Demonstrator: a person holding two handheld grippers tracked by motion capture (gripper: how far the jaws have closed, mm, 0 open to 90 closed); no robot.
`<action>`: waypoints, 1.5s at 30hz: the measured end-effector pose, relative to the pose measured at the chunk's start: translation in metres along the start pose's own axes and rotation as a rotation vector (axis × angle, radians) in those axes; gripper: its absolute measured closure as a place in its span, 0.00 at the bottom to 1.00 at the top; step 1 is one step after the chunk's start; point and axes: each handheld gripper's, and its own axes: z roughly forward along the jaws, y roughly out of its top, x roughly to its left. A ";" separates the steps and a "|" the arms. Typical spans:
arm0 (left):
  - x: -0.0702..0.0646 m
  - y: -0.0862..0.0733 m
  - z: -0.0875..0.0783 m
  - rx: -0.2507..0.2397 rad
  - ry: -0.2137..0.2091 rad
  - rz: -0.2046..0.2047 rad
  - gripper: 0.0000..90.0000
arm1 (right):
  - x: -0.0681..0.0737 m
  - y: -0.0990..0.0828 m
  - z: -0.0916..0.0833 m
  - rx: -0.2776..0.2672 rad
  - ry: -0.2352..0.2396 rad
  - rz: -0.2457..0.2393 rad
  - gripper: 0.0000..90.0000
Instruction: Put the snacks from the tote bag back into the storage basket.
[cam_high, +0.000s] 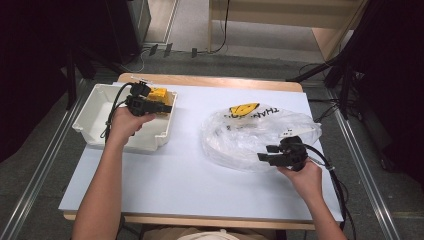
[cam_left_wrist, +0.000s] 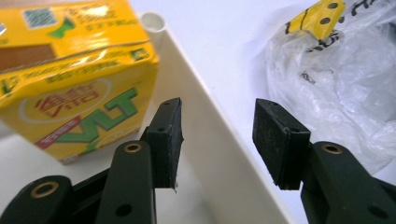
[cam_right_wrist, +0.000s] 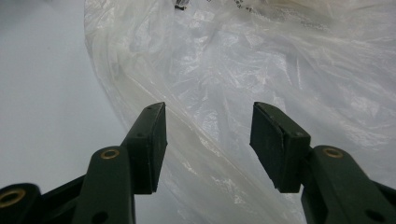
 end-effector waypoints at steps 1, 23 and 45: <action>-0.002 0.001 0.000 -0.001 -0.003 0.004 0.56 | 0.000 0.000 0.000 0.001 0.002 0.000 0.52; -0.042 0.011 0.009 0.025 -0.075 0.089 0.45 | 0.000 0.001 0.000 0.000 0.009 0.001 0.51; -0.074 0.017 0.016 0.015 -0.147 0.163 0.39 | 0.000 0.001 0.001 0.004 0.014 -0.002 0.48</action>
